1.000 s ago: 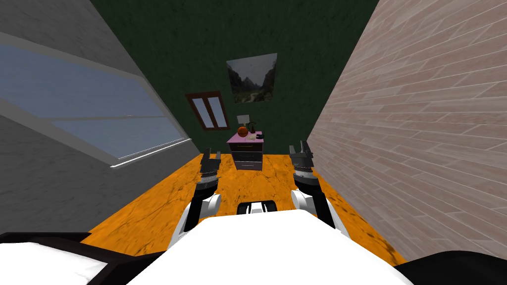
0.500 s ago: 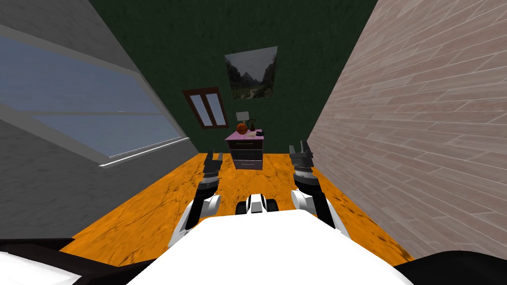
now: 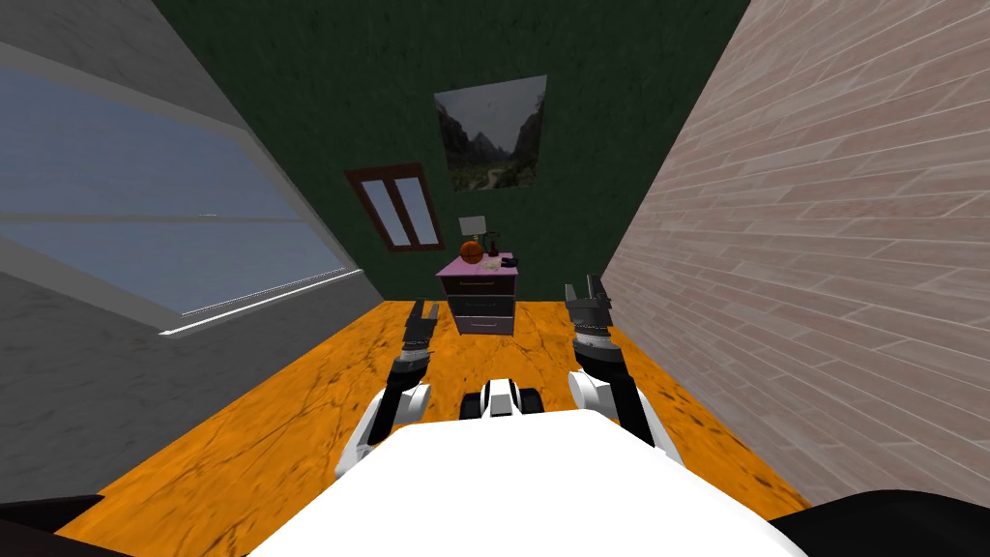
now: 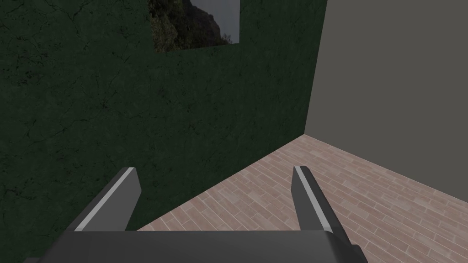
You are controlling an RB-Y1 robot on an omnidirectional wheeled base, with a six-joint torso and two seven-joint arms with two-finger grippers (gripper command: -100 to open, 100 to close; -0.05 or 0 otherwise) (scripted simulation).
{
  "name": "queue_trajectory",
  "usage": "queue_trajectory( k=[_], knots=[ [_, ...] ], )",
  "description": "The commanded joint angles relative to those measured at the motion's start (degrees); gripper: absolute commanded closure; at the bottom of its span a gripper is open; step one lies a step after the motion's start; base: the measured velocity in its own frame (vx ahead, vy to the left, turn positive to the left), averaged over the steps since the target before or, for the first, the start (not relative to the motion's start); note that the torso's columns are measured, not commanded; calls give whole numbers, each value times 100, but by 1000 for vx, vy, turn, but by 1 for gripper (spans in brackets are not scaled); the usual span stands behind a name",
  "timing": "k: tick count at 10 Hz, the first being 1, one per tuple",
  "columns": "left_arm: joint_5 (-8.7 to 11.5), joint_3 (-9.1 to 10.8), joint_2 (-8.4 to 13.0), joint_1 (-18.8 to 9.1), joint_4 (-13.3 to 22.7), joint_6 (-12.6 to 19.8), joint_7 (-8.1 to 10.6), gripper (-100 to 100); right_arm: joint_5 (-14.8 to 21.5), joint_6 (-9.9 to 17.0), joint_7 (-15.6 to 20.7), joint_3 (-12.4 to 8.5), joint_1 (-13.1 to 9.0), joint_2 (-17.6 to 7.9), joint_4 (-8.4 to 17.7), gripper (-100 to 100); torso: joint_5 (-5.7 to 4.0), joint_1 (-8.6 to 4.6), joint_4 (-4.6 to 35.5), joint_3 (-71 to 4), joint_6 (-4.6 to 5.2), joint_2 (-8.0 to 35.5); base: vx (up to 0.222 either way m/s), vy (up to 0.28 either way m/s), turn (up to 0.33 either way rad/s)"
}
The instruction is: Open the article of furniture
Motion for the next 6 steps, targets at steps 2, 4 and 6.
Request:
queue_trajectory(
  k=[2, 4, 6],
  knots=[
    [8, 21, 110, -138, 630, -490, -54, -100, 0, 0, 0, 0, 0, 0, 0, 0, 3, 10, -4, -8, 0, -13, 148, 34, -30],
    [10, 26, 128, -172, 886, -637, -71, -100, 0, 0, 0, 0, 0, 0, 0, 0, 2, 6, 1, 3, -1, 8, 103, 25, -10],
    [14, 34, 153, -243, 1266, -944, -106, -100, 0, 0, 0, 0, 0, 0, 0, 0, 2, 6, -2, -5, 0, -9, 145, 39, -37]
  ],
)
